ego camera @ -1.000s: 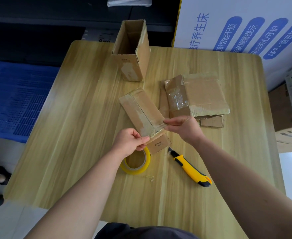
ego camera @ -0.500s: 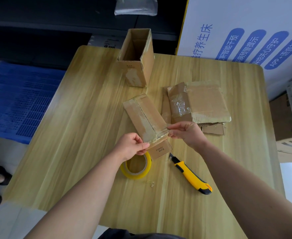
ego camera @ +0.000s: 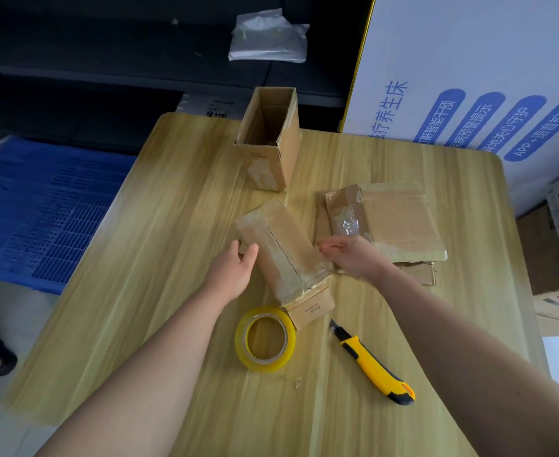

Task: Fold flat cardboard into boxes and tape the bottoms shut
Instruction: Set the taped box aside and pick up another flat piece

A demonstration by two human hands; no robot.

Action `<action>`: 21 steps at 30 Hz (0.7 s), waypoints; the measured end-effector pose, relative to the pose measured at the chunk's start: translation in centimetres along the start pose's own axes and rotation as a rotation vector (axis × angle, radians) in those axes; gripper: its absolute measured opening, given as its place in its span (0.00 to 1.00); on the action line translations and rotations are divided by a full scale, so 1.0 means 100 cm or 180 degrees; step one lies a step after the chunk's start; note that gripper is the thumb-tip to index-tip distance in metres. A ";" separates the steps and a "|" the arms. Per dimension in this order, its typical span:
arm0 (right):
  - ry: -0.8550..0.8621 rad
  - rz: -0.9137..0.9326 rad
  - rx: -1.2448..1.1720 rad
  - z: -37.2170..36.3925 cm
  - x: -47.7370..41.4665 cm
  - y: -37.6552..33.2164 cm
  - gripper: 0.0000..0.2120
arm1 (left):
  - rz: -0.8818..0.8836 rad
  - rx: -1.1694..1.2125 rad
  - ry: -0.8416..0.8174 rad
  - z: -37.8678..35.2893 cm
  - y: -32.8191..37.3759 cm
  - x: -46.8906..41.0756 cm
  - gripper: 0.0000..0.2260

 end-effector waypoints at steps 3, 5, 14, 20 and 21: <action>-0.0047 -0.0091 -0.0041 -0.009 -0.012 -0.018 0.18 | 0.0175 0.0404 -0.0018 0.003 0.006 -0.015 0.31; -0.0104 -0.0227 -0.0267 -0.017 -0.018 -0.020 0.17 | 0.0278 0.1029 -0.0187 0.001 0.011 -0.020 0.30; 0.0190 0.0055 -0.1275 -0.003 -0.006 -0.049 0.13 | 0.0473 0.2773 0.0198 0.021 0.021 -0.019 0.19; 0.0271 -0.0340 -0.0801 -0.014 0.005 -0.034 0.31 | 0.0567 0.2950 0.0465 0.028 -0.003 -0.008 0.12; 0.0239 -0.0564 -0.0647 -0.020 0.005 -0.024 0.36 | 0.0525 0.2913 0.0496 0.028 -0.009 -0.006 0.10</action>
Point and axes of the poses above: each hand's wrist, its own x-axis away from the middle knuckle, its own z-axis out of the back of the hand, y = z × x, the point moved 6 cm from there along -x, towards the middle knuckle, and after that the axes turned 4 degrees about y, right-handed, at the moved point
